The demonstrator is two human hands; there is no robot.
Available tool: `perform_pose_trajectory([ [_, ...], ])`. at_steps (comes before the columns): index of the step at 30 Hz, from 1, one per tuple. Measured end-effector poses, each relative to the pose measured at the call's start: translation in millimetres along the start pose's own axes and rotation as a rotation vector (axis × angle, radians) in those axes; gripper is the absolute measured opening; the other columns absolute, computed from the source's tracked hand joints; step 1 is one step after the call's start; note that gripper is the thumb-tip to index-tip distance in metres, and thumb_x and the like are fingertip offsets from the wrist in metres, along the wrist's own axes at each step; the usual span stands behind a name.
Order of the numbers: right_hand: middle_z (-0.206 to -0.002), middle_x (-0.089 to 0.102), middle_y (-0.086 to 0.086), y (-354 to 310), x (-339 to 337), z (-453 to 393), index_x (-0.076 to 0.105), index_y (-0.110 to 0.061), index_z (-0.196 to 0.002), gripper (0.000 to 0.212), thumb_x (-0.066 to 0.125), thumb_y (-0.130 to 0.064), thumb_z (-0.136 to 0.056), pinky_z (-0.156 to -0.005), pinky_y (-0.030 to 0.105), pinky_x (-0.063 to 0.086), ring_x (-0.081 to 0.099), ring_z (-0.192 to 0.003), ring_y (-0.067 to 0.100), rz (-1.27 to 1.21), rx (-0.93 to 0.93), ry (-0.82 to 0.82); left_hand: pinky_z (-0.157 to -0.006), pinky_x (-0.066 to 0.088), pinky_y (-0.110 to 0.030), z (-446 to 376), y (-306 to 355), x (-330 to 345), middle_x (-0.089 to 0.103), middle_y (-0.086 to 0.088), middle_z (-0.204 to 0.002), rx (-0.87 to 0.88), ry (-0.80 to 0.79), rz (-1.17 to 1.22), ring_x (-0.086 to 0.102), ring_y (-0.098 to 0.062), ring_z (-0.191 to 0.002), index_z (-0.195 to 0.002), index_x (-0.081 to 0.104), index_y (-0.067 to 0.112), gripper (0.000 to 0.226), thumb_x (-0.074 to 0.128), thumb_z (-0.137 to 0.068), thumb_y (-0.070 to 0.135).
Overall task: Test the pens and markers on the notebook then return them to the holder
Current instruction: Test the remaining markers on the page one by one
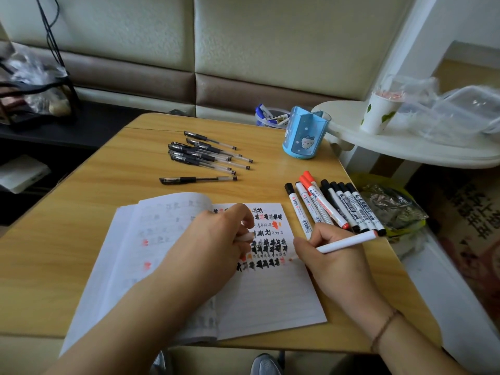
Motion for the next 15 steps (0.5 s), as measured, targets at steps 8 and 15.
perform_pose_trajectory([
  [8, -0.046, 0.043, 0.007, -0.6, 0.0, -1.1, 0.046, -0.002, -0.052, 0.039, 0.072, -0.006, -0.081, -0.041, 0.016, 0.033, 0.039, -0.043, 0.007, 0.008, 0.021, -0.024, -0.071, 0.056, -0.028, 0.7, 4.5, -3.0, 0.068, 0.008, -0.093, -0.008, -0.004, 0.004, 0.063, -0.002, -0.080, -0.095, 0.052, 0.028, 0.022, 0.067, -0.087, 0.014],
  [15, -0.045, 0.040, 0.006, -1.5, -0.9, -2.4, 0.043, -0.005, -0.050, 0.041, 0.071, -0.003, -0.079, -0.042, 0.019, 0.032, 0.036, -0.042, 0.008, 0.020, 0.075, -0.019, -0.067, 0.054, -0.034, 1.3, 3.4, -2.0, 0.067, 0.009, -0.076, 0.055, 0.015, -0.033, 0.062, -0.008, -0.073, -0.087, 0.056, 0.025, 0.014, 0.067, -0.086, 0.017],
])
Point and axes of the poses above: each hand's wrist, its own z-axis away from the middle knuckle, its own x-axis out of the palm, y = z × x, the point moved 1 cm from there along -z, towards the middle knuckle
